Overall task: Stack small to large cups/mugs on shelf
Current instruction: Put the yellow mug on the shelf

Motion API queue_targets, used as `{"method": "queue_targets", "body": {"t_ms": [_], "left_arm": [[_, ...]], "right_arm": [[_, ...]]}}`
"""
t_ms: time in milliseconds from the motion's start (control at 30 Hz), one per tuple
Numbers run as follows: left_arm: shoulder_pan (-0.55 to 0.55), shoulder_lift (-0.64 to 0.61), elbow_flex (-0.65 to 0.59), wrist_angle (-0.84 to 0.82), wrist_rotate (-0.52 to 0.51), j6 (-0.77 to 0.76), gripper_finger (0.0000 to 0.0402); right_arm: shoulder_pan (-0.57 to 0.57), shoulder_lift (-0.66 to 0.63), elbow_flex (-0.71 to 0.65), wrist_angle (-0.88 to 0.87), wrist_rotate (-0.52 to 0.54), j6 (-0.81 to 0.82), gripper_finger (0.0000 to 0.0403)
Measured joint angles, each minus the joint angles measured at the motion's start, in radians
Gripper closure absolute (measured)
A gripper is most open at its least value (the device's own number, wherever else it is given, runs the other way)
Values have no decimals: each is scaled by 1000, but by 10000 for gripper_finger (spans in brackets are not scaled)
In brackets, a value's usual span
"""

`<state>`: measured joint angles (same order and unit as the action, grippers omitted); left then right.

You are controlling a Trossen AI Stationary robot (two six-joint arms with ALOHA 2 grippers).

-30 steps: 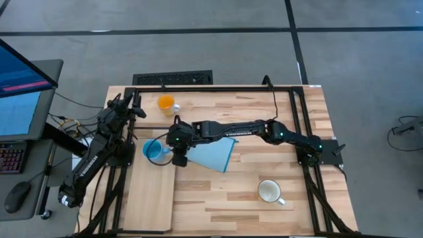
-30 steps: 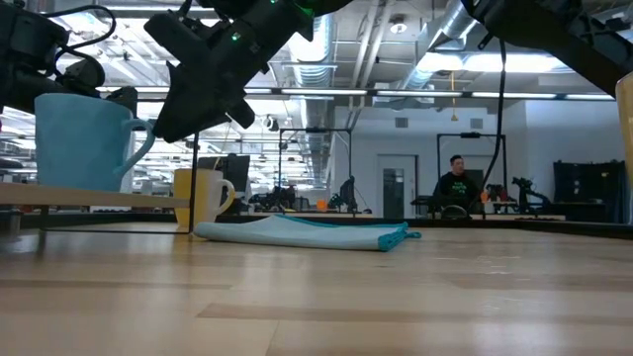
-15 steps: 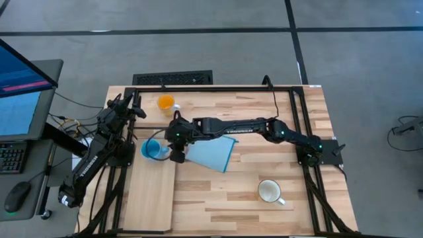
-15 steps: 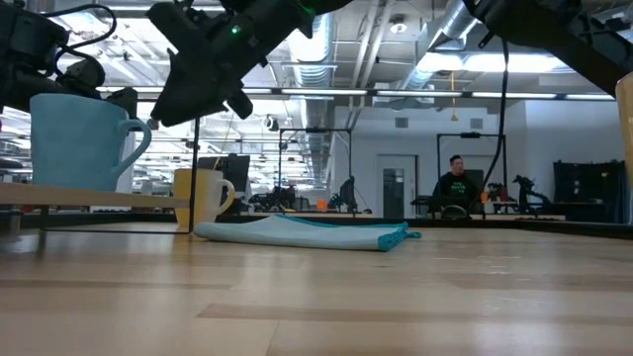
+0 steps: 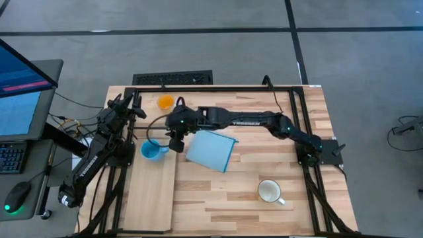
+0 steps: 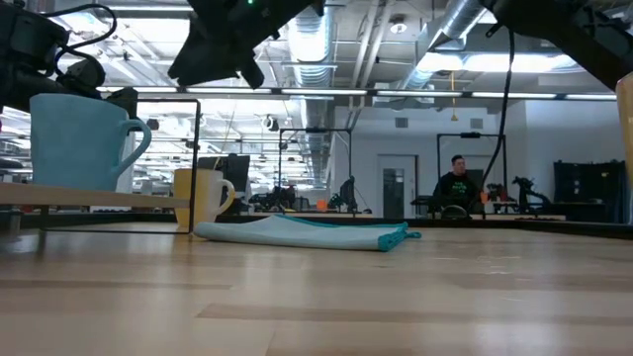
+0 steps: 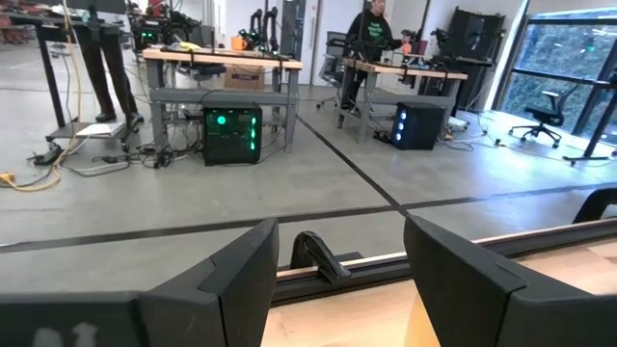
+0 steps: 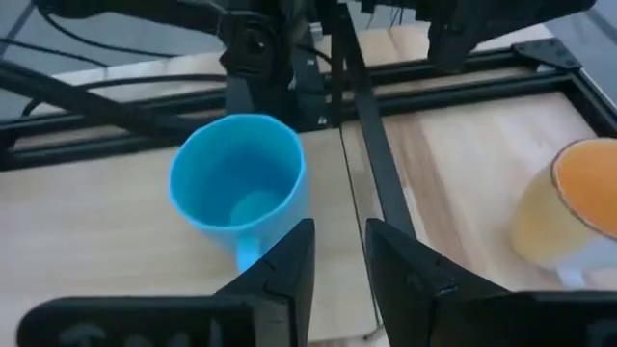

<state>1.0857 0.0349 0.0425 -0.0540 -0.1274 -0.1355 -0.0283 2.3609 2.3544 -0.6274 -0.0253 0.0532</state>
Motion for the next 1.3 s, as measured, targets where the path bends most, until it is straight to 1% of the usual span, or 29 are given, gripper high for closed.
{"method": "queue_targets", "body": {"t_ms": [167,367,533,700,800,867,933,1000,1100,1167,1300], "left_arm": [[0,0,0,-2,15,-1,184],[0,0,0,-2,16,-2,184],[0,0,0,-2,25,-25,184],[0,0,0,-1,26,-51,184],[0,0,0,-1,26,-50,184],[0,0,0,-1,26,-53,184],[0,0,0,-1,26,-54,184],[0,0,0,-1,26,-53,184],[0,0,0,-1,26,-49,184],[0,0,0,0,26,-53,184],[0,0,0,0,26,-59,184]], "right_arm": [[-4,-32,2,22,0,-1,284],[-20,-36,2,67,28,-9,284],[-51,-36,2,98,30,-2,284],[-128,-36,2,63,28,65,284],[-188,-35,2,30,28,62,284],[-225,-35,-2,2,25,32,284],[-252,-35,-11,-28,-9,18,284],[-274,-34,-23,-40,-92,8,284],[-307,-33,-24,-63,-219,-72,284],[-317,-33,-24,-65,-249,-138,284],[-316,-33,-24,-65,-253,-222,284]]}}
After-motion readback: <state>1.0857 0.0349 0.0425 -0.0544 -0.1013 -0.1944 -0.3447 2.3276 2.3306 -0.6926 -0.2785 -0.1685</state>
